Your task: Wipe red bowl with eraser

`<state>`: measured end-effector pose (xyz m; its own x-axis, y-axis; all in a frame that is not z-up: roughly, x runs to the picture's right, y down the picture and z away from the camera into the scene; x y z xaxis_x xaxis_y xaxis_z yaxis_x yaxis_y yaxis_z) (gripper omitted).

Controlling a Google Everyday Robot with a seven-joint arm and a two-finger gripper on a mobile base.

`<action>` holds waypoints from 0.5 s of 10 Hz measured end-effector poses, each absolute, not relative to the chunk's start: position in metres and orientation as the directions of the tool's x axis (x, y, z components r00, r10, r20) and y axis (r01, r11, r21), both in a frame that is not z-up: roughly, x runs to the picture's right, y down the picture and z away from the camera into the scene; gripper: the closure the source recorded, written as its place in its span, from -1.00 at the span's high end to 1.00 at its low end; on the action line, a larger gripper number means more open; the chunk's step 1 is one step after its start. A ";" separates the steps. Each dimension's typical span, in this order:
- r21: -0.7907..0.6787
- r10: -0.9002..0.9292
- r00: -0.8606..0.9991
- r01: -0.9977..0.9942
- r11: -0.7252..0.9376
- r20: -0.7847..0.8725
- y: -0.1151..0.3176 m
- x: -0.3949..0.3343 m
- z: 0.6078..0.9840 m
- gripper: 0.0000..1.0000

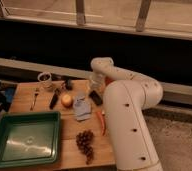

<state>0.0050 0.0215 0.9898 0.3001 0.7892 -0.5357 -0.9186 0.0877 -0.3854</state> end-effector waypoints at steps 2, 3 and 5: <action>-0.385 0.789 0.299 -0.919 0.087 -0.536 0.022 0.006 0.990 -1.00; -0.385 0.789 0.299 -0.919 0.087 -0.536 0.022 0.006 0.990 -1.00; -0.384 0.790 0.298 -0.919 0.086 -0.536 0.022 0.006 0.990 -1.00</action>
